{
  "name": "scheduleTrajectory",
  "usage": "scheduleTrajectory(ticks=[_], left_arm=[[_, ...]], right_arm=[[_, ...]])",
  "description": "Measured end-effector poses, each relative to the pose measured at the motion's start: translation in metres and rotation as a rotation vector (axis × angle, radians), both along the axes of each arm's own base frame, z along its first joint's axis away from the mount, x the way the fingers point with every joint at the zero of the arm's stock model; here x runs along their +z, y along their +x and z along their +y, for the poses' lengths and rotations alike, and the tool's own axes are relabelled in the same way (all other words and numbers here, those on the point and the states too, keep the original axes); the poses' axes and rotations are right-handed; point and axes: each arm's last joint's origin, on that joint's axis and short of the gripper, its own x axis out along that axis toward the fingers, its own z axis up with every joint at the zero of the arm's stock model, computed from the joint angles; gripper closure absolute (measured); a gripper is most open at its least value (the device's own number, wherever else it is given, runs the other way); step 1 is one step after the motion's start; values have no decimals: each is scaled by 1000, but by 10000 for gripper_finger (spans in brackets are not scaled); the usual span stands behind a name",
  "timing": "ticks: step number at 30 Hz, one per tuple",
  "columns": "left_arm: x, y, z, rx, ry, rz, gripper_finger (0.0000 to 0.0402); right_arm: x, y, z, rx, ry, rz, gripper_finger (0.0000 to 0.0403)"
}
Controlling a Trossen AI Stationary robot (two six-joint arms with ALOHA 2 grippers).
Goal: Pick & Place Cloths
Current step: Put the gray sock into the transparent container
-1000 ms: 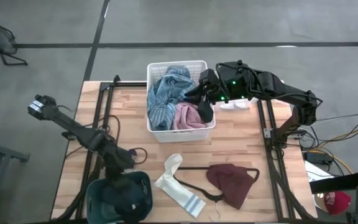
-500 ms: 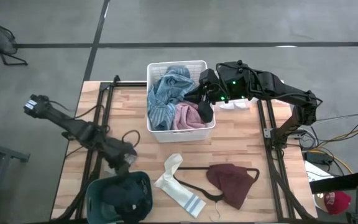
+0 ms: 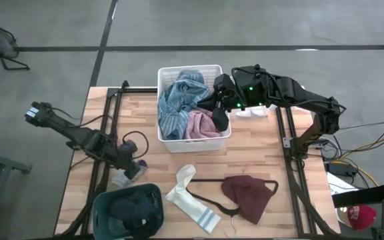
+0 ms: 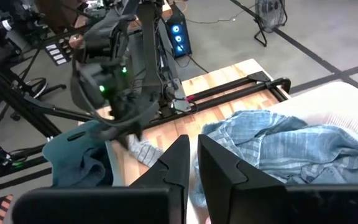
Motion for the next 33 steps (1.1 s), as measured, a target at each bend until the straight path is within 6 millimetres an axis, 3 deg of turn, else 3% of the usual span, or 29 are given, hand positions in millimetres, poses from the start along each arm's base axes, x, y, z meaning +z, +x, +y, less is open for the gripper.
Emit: scheduleTrajectory(ticks=[7, 12, 17, 27, 33], left_arm=[[-26, -8, 11, 120, 144, 101, 193], [-59, -13, 13, 187, 105, 172, 194], [-85, -10, 11, 185, 40, 114, 193], [-112, -18, 14, 239, 22, 144, 204], [-116, -20, 15, 234, 28, 149, 265]], right_arm=[[0, 0, 0, -7, 18, 0, 355], [0, 0, 0, -8, 23, 1, 346], [-2, 1, 1, -6, 26, 9, 339], [-5, 2, 1, -8, 29, 18, 328], [-9, 4, 1, -8, 29, 27, 341]])
